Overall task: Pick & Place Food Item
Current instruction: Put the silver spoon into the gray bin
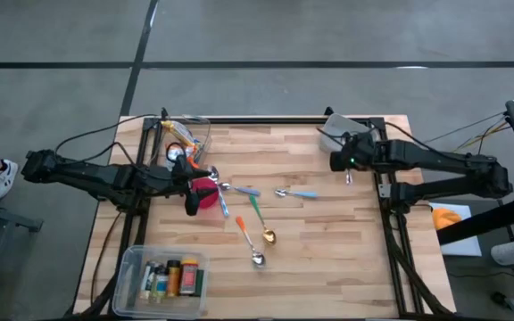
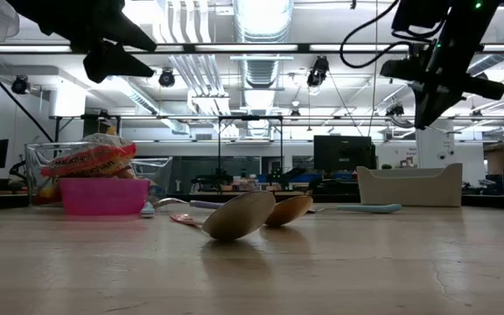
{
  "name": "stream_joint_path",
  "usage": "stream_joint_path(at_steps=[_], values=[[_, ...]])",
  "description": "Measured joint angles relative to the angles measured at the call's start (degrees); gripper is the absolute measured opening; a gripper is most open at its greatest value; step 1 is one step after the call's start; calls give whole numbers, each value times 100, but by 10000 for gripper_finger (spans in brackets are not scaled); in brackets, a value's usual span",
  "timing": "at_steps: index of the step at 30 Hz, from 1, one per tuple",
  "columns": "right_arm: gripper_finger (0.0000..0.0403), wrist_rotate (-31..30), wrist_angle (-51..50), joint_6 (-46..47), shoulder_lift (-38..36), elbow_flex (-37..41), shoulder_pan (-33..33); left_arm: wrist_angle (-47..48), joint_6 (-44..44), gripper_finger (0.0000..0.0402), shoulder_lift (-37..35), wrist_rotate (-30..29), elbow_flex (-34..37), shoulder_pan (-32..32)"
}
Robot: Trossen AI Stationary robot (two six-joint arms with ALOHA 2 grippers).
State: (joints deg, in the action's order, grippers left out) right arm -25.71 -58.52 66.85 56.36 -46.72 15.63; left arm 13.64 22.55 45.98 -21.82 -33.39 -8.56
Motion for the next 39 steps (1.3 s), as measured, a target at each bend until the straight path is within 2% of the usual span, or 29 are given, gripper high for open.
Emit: stream_joint_path(at_steps=[13, 18, 29, 34, 39], values=[[22, 1, 797, -316, 575, -14, 1954, 247, 2, 298, 0, -2, 0, 1], [22, 31, 798, -1162, 849, -306, 2516, 397, 2, 298, 0, 0, 0, 2], [22, 19, 369, -4413, 2051, -1601, 2754, 444, 0, 298, 0, -1, 0, 0], [22, 52, -486, -4906, 2746, -2109, 2768, 444, 2, 298, -1, -2, 0, 1], [22, 178, -763, -5409, 3181, -2188, 2768, 444, 0, 298, 0, -2, 0, 0]])
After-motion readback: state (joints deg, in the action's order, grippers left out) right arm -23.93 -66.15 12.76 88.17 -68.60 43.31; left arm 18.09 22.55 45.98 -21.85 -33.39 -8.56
